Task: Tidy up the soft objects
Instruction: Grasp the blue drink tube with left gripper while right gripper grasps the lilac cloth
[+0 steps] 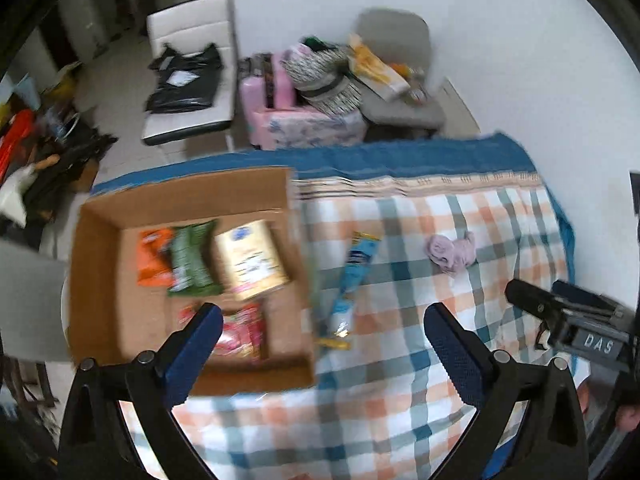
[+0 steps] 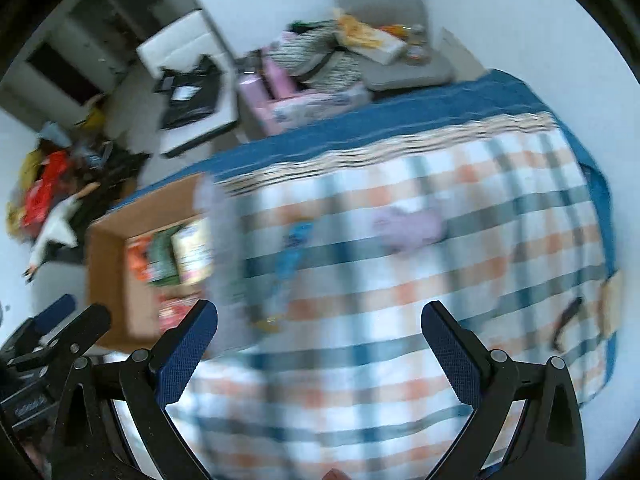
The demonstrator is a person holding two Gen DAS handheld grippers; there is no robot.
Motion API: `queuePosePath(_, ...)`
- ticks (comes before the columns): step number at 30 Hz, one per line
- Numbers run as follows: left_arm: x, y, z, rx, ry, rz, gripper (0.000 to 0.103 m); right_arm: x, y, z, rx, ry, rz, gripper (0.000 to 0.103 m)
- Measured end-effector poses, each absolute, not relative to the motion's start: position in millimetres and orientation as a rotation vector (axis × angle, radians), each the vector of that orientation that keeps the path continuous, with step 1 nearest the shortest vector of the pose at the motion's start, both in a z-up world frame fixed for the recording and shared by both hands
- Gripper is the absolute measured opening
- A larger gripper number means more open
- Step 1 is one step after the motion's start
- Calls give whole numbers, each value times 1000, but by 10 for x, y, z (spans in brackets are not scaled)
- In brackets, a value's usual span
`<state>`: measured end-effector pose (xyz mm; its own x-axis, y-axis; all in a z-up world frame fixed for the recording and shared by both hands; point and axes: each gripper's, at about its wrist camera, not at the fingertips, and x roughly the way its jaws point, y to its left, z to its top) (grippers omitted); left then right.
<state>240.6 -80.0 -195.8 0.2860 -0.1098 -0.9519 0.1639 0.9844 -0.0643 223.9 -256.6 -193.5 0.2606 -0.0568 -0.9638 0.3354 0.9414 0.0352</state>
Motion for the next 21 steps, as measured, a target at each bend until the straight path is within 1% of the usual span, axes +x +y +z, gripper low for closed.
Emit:
queuePosePath(4, 2675, -1240, -2489, 145, 1362, -165, 103, 2381, -3226, -2351, 256, 1378, -323, 103)
queuePosePath(7, 2847, -1470, -2994, 202, 1461, -132, 103, 2491, -3595, -2684, 302, 1468, -354, 103)
queuePosePath(9, 2923, -1590, -3225, 234, 1502, -124, 103, 2537, -3759, -2888, 363, 1516, -352, 103)
queuePosePath(12, 3036, -1714, -3550, 298, 1554, -108, 103, 2634, -3831, -3091, 368, 1542, -322, 103)
queuePosePath(16, 3161, -1800, -3827, 343, 1600, -102, 103, 2794, -3804, -3266, 367, 1551, -286, 103)
queuePosePath(18, 3206, -1803, -3893, 352, 1606, -91, 101, 2869, -3771, -3305, 353, 1553, -274, 103)
queuePosePath(19, 3232, -1790, -3943, 356, 1618, -82, 98, 2918, -3779, -3342, 345, 1554, -271, 103)
queuePosePath(21, 3262, -1799, -4009, 374, 1626, -60, 97, 2999, -3799, -3400, 343, 1560, -264, 103)
